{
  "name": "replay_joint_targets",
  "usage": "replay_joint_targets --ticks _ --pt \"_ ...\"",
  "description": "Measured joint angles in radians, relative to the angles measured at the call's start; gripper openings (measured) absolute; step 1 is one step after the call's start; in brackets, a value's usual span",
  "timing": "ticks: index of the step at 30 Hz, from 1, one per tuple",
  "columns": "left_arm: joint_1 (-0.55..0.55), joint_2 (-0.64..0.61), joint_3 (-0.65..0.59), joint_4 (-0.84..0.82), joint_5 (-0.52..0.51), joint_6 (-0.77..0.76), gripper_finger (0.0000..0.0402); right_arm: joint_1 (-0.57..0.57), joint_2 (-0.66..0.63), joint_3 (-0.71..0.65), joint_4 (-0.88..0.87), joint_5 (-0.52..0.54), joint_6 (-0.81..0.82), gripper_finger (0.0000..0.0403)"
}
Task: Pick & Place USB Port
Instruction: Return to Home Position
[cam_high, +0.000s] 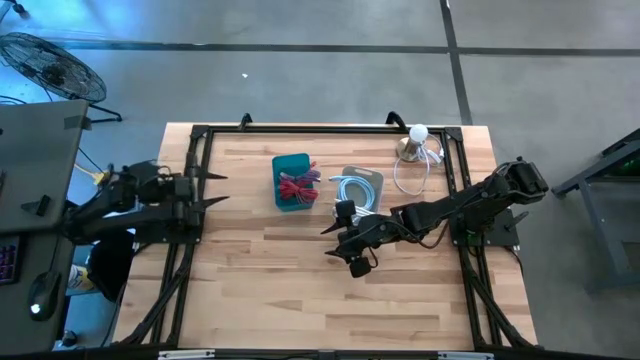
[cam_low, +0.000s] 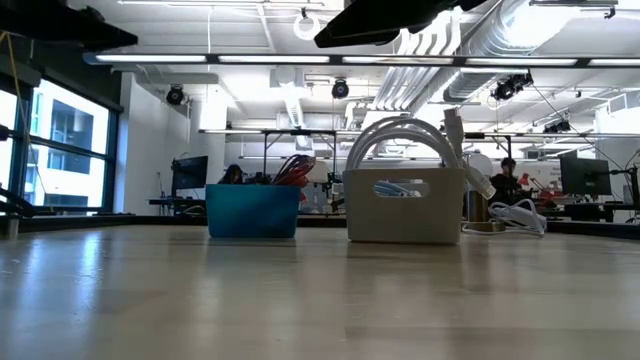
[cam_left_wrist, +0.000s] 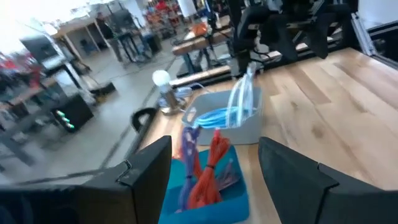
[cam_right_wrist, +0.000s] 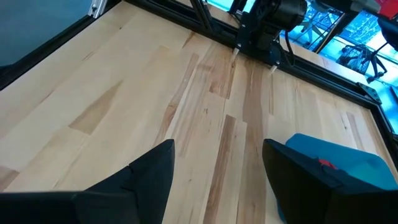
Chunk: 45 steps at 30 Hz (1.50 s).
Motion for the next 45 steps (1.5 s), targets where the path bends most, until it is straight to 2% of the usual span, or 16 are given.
replay_joint_targets --ticks 2,6,23,35,45 --pt "0.000 0.008 -0.022 0.028 0.012 -0.019 0.0235 0.000 0.000 0.000 0.000 -0.001 0.000 0.0236" --pt "0.000 0.039 -0.087 0.144 0.101 -0.020 0.0235 0.000 0.000 0.000 -0.002 -0.004 0.007 0.0236" --pt "0.000 0.037 -0.333 0.426 0.164 0.121 0.0235 0.000 0.000 -0.008 -0.020 -0.046 0.046 0.0236" --pt "0.000 0.033 -0.422 0.482 0.191 0.242 0.0235 0.000 0.000 -0.008 -0.014 -0.050 0.045 0.0236" --pt "0.000 0.045 -0.445 0.534 0.219 0.270 0.0235 0.000 0.000 -0.008 -0.014 -0.055 0.049 0.0236"
